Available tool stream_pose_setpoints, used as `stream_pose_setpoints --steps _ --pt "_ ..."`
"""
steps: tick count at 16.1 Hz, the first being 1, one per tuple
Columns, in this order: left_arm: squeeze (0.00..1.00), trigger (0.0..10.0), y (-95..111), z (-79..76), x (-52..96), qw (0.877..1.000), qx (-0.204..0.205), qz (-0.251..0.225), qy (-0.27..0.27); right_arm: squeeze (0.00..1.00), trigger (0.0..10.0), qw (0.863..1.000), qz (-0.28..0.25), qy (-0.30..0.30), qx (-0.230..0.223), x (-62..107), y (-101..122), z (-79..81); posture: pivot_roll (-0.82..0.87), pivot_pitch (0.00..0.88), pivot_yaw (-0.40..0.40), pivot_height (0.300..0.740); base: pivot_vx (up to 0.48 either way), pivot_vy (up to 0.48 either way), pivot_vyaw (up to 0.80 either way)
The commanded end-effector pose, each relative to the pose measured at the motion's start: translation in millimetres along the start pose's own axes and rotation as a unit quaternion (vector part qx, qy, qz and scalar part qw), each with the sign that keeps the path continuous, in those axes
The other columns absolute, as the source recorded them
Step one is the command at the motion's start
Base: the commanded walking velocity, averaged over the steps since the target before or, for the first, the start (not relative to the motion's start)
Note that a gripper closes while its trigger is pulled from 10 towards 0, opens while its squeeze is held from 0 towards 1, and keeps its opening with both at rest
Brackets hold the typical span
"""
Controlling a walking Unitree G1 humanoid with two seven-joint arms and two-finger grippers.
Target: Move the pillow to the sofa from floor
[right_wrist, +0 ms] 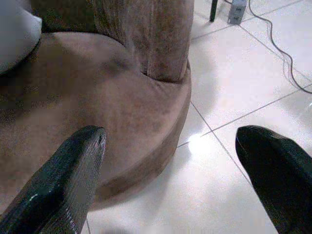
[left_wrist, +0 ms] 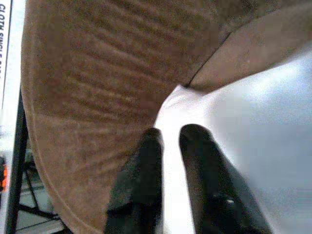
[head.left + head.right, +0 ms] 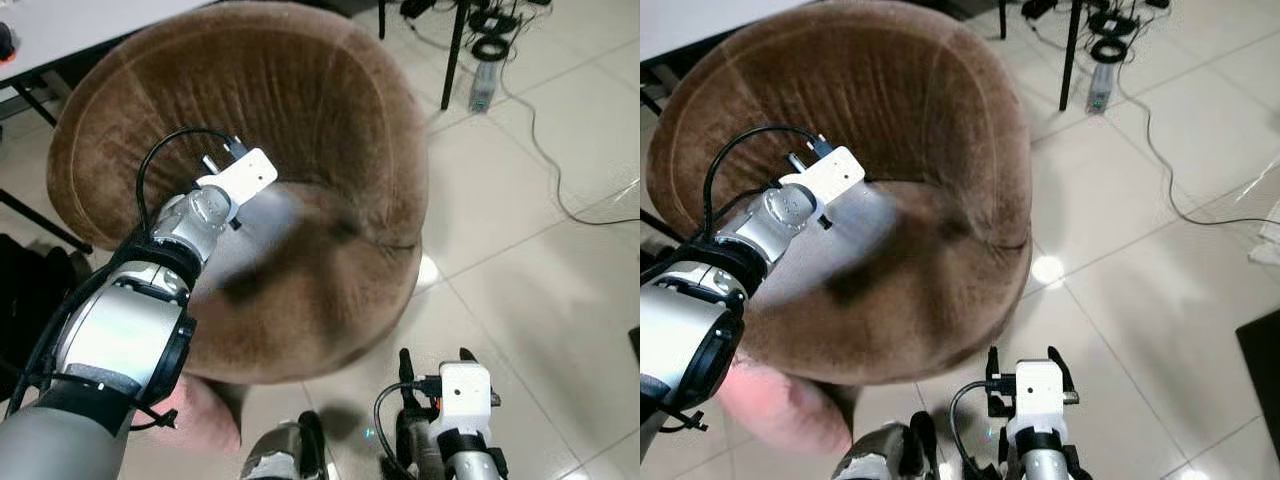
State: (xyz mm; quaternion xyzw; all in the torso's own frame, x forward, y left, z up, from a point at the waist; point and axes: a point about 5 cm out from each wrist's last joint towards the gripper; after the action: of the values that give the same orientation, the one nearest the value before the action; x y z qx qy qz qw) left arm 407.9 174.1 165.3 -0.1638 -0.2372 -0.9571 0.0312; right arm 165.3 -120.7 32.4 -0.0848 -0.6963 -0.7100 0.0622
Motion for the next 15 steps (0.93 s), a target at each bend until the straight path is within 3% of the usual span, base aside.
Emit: stream_pose_setpoints --steps 1,3,6,7,9,11,12,13,15 --pt "1.00 10.0 -18 -10.1 1.2 0.999 -0.020 0.033 -0.010 0.00 10.0 1.000 0.007 -0.001 -0.009 4.5 0 6.9 -0.15 0.293 0.188 0.740 0.000 0.000 0.00" --pt "1.00 10.0 -19 -14.8 1.3 0.999 -0.028 0.035 -0.015 0.00 10.0 1.000 0.010 -0.002 -0.009 6.2 1 7.5 -0.15 0.299 0.191 0.740 0.000 0.000 0.00" --pt "1.00 10.0 -15 -6.8 0.9 1.000 0.003 0.029 0.006 0.00 10.0 1.000 0.013 -0.003 -0.008 4.5 0 5.1 -0.14 0.290 0.182 0.740 0.000 0.000 0.00" --pt "0.00 10.0 -12 0.3 0.9 0.999 0.022 0.024 0.017 0.00 10.0 1.000 0.012 -0.001 -0.006 2.4 0 3.7 -0.14 0.281 0.175 0.740 0.000 0.000 0.00" --pt "0.00 10.0 -2 25.3 2.1 0.990 0.131 0.002 0.058 0.00 10.0 1.000 0.007 0.006 0.001 -8.3 2 0.6 -0.12 0.253 0.154 0.740 0.000 0.000 0.00" --pt "0.00 10.0 6 39.3 3.5 0.972 0.225 -0.031 0.065 0.00 10.0 1.000 0.000 0.011 0.004 -15.5 5 -0.8 -0.10 0.218 0.134 0.740 0.000 0.000 0.00" --pt "0.00 10.0 18 55.0 5.9 0.942 0.321 -0.079 0.064 0.00 10.0 1.000 -0.007 0.014 0.010 -24.3 7 -4.1 -0.09 0.182 0.114 0.740 0.000 0.000 0.00" --pt "0.00 10.0 26 68.4 9.0 0.927 0.351 -0.115 0.065 0.00 10.0 1.000 -0.014 0.012 0.011 -33.8 11 -7.9 -0.07 0.167 0.102 0.740 0.000 0.000 0.00" --pt "0.00 10.0 33 76.2 11.6 0.916 0.367 -0.153 0.055 0.00 10.0 1.000 -0.021 0.010 0.016 -46.2 16 -12.9 -0.04 0.149 0.084 0.740 0.000 0.000 0.00"
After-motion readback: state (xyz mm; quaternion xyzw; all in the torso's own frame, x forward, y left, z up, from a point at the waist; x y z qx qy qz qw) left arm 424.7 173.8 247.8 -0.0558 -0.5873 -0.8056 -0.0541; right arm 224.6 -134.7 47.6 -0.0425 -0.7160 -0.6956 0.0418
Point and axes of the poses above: a point about 5 cm out from each wrist's last joint towards the gripper, its own x axis pointing back from the gripper into the wrist, its own y axis along the axis of the wrist's last joint, z = x × y, and after that the axes turned 5 degrees about -x, right-handed
